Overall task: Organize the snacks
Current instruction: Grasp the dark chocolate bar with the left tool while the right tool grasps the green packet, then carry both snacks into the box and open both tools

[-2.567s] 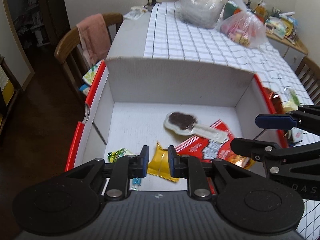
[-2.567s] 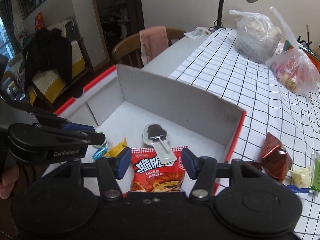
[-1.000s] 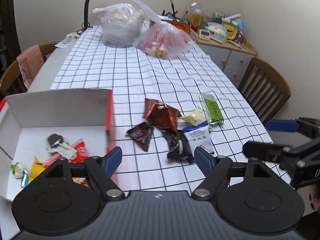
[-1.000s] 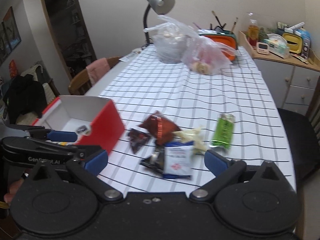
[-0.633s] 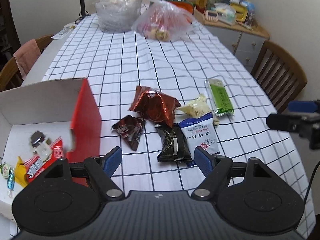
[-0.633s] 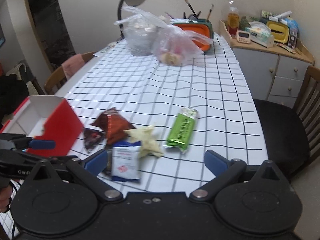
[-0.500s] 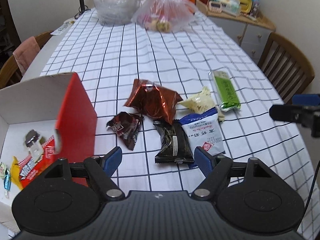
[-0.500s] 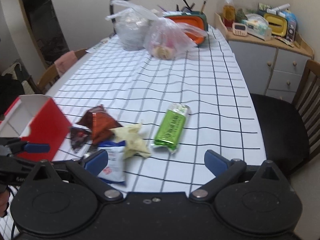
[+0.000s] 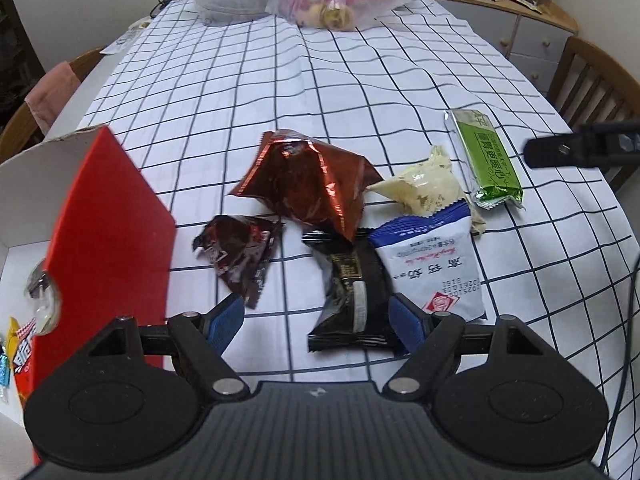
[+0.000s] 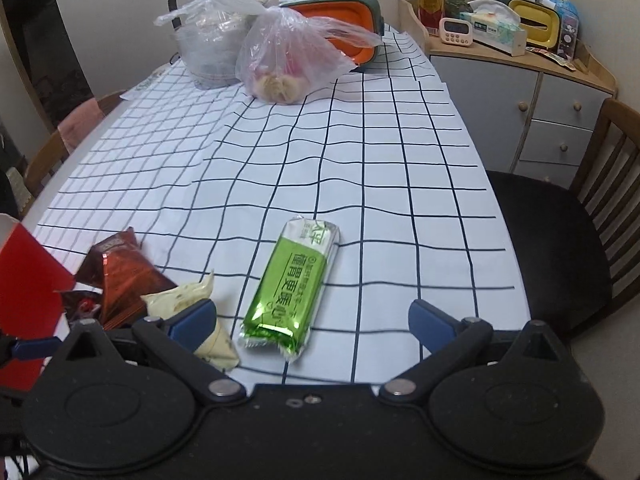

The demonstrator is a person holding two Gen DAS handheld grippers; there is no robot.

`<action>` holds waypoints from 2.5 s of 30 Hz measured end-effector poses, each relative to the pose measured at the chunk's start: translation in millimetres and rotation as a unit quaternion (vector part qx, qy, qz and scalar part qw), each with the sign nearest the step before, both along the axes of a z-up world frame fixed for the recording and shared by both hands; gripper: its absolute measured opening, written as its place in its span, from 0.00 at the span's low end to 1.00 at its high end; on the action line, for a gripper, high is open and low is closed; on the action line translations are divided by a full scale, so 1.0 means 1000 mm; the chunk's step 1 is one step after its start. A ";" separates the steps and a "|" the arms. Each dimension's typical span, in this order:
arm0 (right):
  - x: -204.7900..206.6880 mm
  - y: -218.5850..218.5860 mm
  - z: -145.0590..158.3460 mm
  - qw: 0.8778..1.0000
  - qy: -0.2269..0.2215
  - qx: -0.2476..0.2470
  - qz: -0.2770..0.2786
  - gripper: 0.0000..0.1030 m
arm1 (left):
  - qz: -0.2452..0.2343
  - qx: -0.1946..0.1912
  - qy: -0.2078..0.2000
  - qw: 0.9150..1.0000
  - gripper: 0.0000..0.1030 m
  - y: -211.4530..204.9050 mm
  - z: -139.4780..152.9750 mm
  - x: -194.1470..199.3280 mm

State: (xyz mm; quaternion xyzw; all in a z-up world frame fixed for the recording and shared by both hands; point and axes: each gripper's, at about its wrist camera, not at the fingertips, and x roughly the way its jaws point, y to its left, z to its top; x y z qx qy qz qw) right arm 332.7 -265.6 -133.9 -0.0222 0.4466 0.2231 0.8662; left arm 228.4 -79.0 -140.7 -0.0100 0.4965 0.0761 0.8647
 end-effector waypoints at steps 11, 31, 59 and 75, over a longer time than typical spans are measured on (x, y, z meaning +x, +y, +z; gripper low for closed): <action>0.027 0.031 -0.033 0.999 0.009 -0.047 0.001 0.96 | 0.005 0.014 0.016 1.000 0.77 -0.006 -0.013 0.020; 0.021 0.054 -0.044 0.997 -0.019 -0.070 0.040 0.47 | -0.002 0.005 0.021 1.000 0.35 -0.013 -0.011 0.023; -0.053 0.007 0.017 1.000 -0.022 -0.007 0.013 0.40 | -0.004 -0.044 -0.005 0.999 0.30 0.006 0.024 -0.025; -0.130 0.043 0.081 0.998 -0.042 0.020 0.037 0.40 | -0.036 -0.078 -0.060 0.994 0.30 0.048 0.090 -0.082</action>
